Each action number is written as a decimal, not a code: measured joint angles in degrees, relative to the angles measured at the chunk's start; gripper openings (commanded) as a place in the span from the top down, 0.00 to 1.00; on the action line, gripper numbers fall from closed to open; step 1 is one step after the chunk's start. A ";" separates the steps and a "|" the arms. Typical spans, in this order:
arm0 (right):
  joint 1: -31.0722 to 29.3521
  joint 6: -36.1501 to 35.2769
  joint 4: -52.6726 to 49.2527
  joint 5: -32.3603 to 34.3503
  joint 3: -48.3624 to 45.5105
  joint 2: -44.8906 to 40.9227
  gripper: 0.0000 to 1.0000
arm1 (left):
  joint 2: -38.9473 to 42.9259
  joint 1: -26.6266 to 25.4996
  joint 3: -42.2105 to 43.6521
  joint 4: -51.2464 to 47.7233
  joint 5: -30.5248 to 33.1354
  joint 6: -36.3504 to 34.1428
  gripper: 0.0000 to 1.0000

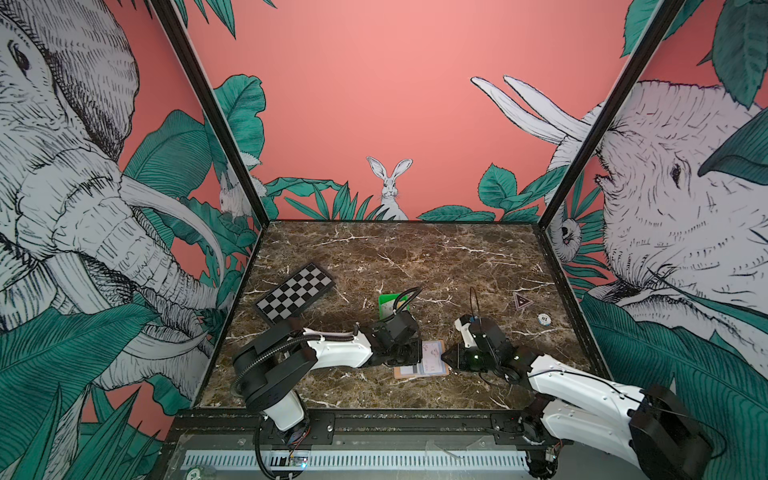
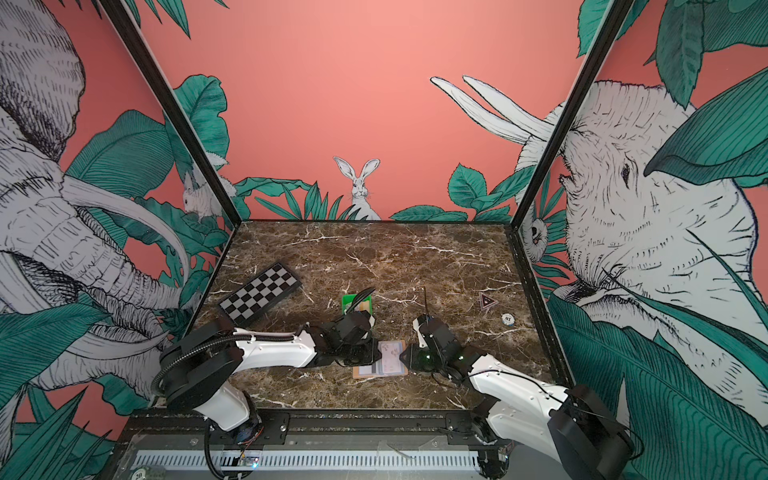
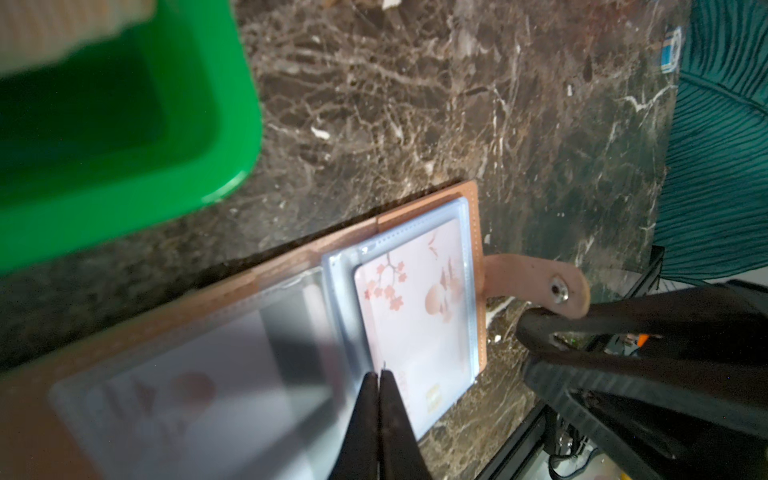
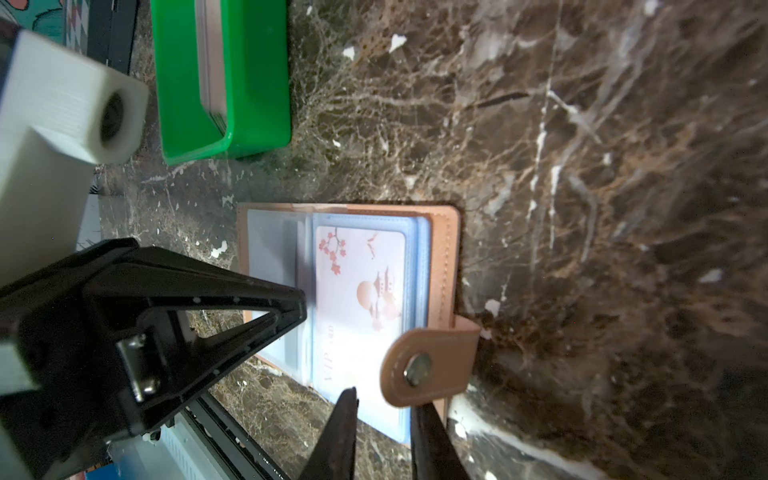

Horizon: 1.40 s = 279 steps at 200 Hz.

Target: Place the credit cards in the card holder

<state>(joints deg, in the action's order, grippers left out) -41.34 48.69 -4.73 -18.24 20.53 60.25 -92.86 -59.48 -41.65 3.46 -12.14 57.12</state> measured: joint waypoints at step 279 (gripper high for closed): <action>-0.52 -0.50 -0.31 -2.19 0.00 -9.25 0.72 | -2.73 -0.66 -3.13 -3.37 0.55 -1.27 0.90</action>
<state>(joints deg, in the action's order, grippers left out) -41.87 48.18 -5.04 -20.43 20.53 51.00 -95.59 -60.14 -44.77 0.10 -11.60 55.86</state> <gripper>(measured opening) 0.268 0.103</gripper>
